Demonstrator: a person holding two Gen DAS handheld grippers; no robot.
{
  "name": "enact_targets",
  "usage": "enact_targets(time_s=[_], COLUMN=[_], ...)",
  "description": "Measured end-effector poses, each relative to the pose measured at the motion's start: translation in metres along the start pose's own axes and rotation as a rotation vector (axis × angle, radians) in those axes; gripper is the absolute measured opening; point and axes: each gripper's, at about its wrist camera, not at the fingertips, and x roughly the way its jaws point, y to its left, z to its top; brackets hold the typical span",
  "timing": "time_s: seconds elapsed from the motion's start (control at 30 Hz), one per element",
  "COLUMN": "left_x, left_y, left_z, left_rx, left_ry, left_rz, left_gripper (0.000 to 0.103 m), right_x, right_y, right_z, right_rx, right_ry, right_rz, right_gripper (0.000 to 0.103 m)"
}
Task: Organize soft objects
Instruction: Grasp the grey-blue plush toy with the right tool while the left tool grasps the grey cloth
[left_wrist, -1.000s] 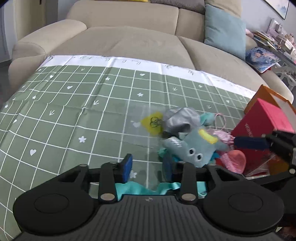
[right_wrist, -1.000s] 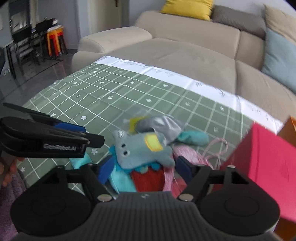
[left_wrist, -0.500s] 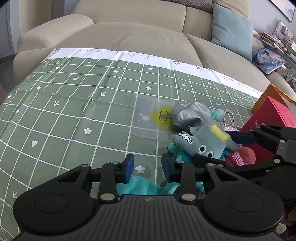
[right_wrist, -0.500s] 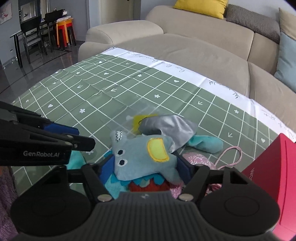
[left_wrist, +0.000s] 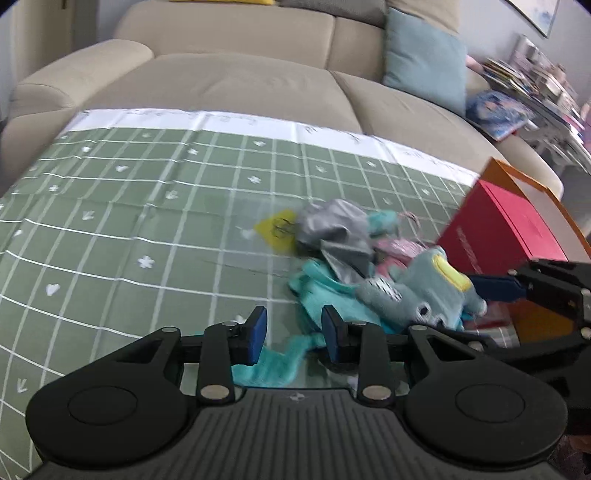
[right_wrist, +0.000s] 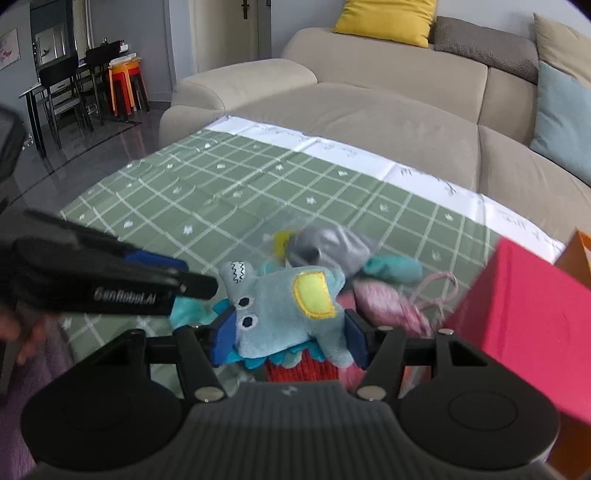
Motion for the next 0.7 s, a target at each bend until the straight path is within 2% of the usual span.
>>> enact_targets(time_s=[0.17,0.33,0.43,0.5,0.57,0.7], left_x=[0.012,0.02,0.025,0.019,0.015,0.023], left_y=[-0.01,-0.017,-0.016,-0.017,-0.02,-0.026], left_z=[-0.005,-0.009,-0.008,-0.002,0.007,0.026], left_rx=[0.037,0.046,0.036,0.043,0.064,0.145], left_ry=[0.067,0.073,0.07,0.023,-0.02,-0.033], left_rz=[-0.039,-0.047,-0.021,-0.027,-0.038,-0.042], left_gripper=[0.051,0.065,0.065,0.065,0.065,0.065], right_x=[-0.006,0.003,0.01,0.01,0.005,-0.001], right_y=[-0.007,-0.012,-0.014,-0.015,-0.016,-0.016], right_z=[-0.027,-0.038,-0.039,-0.039,-0.033,-0.009], right_rx=[0.048,0.059,0.06,0.075,0.085,0.062], right_ry=[0.072,0.114,0.135,0.134,0.111,0.06], right_rz=[-0.013,-0.046,-0.062,-0.061,-0.042,-0.063], right_gripper=[0.064,0.064,0.064,0.064,0.064,0.064])
